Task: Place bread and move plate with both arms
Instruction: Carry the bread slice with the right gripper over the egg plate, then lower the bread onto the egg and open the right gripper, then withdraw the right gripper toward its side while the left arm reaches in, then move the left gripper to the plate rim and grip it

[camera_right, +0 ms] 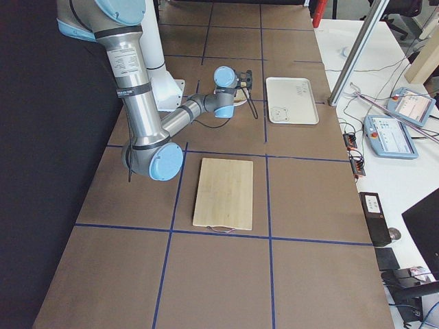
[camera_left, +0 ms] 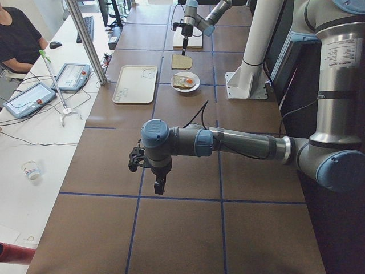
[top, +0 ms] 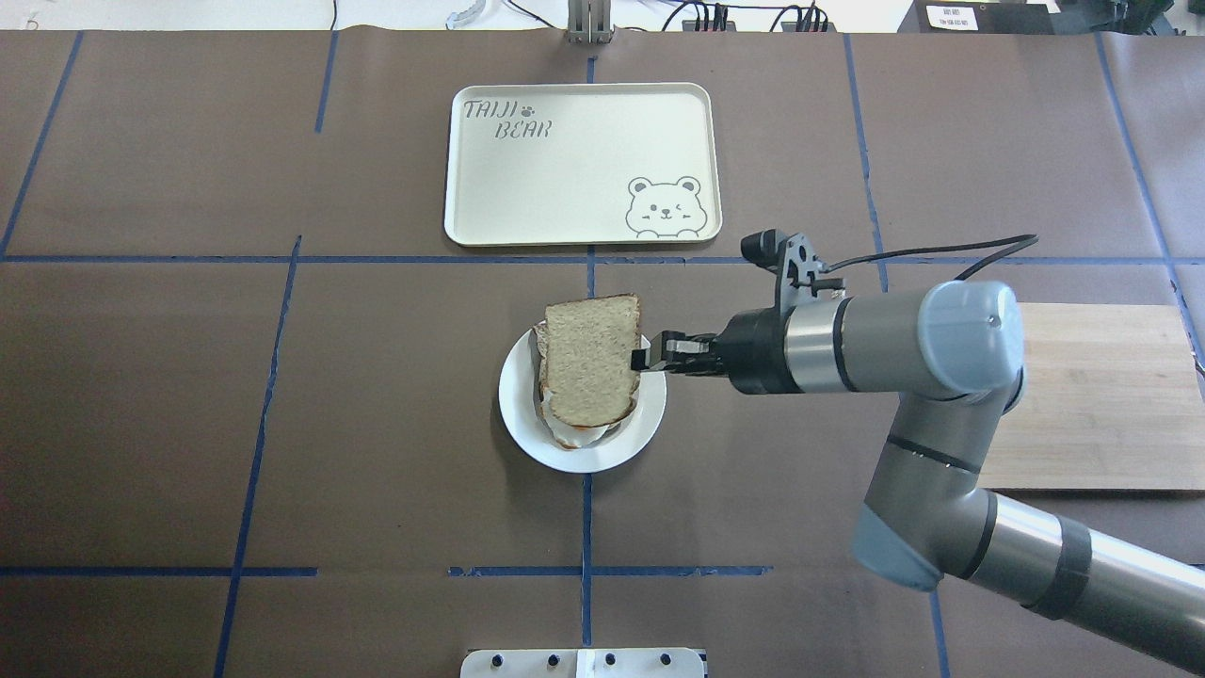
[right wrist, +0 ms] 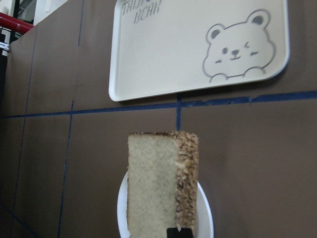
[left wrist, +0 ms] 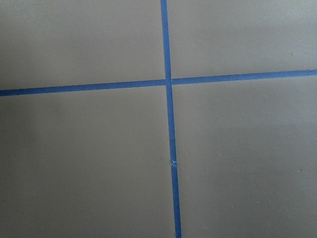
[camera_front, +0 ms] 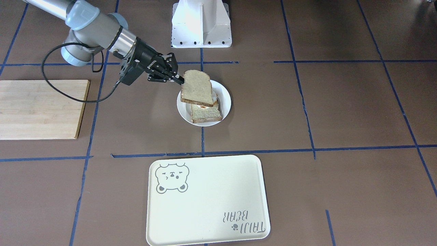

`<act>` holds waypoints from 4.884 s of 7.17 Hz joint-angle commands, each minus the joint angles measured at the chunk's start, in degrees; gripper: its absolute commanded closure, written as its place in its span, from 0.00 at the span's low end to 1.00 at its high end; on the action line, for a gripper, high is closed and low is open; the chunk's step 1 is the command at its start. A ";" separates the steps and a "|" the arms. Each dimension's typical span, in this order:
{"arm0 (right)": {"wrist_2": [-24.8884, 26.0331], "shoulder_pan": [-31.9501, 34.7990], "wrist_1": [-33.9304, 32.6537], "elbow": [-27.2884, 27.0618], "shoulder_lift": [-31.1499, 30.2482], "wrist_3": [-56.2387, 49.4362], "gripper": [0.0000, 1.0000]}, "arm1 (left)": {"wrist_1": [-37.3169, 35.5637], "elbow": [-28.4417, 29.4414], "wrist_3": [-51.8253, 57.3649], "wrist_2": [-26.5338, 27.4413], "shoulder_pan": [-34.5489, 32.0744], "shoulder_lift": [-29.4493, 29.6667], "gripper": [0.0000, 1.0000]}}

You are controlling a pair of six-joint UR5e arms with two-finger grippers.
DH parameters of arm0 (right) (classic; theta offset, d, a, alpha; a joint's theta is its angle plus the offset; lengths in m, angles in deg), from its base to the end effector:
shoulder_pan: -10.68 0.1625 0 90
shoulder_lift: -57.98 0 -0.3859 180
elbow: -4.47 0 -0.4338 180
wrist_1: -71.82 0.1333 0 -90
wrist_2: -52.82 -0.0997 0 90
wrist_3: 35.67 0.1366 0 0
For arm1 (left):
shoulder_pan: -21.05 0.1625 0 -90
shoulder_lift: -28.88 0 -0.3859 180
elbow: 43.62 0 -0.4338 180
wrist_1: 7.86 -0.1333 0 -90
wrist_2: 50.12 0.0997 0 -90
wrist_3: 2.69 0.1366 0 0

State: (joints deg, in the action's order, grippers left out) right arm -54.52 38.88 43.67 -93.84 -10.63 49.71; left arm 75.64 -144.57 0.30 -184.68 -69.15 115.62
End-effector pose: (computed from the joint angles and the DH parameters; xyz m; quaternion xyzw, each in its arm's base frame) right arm -0.5249 -0.3865 0.2037 0.0993 -0.7093 0.0351 0.6970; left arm -0.0392 -0.5095 0.5850 0.0202 0.3787 0.0265 0.9249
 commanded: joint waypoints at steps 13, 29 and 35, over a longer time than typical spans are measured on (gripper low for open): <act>3.98 -0.60 0.28 10.15 4.54 -2.33 0.38 | 0.00 -0.21 -0.18 -0.17 0.03 0.18 0.00; -25.80 44.02 -64.67 -9.45 -14.43 -72.26 0.00 | 76.90 7.44 -102.10 22.90 45.88 12.83 0.00; -29.77 47.74 -64.31 -8.83 -17.35 -75.45 0.00 | 76.90 13.75 -103.80 28.92 59.69 22.13 0.45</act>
State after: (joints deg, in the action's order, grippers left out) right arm -83.84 86.36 -20.60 -102.91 -27.80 -25.33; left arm 152.60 -132.84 -103.47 -155.80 -10.89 135.25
